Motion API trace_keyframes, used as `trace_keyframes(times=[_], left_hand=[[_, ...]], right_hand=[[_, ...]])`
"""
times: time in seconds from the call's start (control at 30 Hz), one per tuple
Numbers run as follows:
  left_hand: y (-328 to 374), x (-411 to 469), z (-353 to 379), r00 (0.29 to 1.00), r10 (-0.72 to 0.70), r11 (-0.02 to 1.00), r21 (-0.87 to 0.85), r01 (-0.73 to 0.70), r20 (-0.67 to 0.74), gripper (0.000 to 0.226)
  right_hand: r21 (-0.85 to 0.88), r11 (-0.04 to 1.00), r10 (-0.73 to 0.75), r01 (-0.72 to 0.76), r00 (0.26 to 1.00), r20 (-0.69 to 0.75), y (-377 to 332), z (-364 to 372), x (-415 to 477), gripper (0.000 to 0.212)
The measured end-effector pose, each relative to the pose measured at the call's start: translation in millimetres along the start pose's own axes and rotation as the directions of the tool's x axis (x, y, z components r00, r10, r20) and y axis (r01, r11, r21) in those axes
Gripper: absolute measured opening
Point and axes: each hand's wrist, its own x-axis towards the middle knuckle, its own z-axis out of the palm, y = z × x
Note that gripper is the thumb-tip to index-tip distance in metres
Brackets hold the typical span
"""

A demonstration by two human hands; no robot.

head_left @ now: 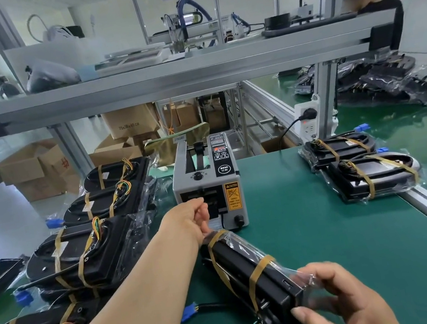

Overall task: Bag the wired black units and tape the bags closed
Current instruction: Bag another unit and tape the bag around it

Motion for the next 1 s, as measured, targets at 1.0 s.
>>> trace_keyframes(times=[1.0], left_hand=[[-73.6,-139.0,-41.7,0.785,0.347,0.603,0.519,-0.606,0.514,0.013]], right_hand=[[-0.043,0.999,0.031,-0.032,0.999,-0.011,-29.6,9.5,-7.8,0.035]])
